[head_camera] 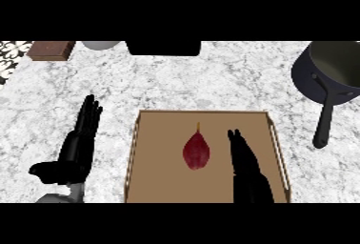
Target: Pick the pear from the tray and place it in the pot
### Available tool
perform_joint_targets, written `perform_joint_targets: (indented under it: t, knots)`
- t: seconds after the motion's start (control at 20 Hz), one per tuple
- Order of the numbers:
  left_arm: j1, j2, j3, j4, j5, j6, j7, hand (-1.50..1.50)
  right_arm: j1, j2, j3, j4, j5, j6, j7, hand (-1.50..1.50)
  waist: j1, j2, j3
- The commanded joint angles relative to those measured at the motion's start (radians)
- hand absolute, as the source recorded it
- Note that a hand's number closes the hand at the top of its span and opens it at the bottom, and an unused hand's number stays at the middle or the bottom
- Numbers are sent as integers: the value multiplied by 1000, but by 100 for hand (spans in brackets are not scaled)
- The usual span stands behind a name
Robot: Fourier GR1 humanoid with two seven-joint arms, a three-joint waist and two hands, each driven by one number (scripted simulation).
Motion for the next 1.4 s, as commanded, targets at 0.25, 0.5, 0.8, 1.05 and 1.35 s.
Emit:
perform_joint_targets:
  t: [0.25, 0.5, 0.8, 1.05, 1.35]
  knots:
    - [17, -16, 46, 29, 1, -74, -53, 0, -264, 9, 15, 271, -144, -53, 178, -150, -5, -2, 2]
    - [61, -69, -3, -57, -85, -19, 30, 0, -196, 9, -37, 339, -158, -111, 11, -150, -8, -3, 2]
    - [47, -96, 44, -25, -98, -60, 35, 0, -210, 9, -55, 308, -159, -51, 47, -150, -10, -3, 2]
    - [21, -97, 70, -67, -107, -63, 89, 0, -367, 9, -37, 479, -217, -139, 82, -150, -6, -3, 2]
    - [23, -99, 85, -67, -116, -94, 87, 0, -337, 9, -8, 511, -96, -213, 42, 150, -9, -4, 2]
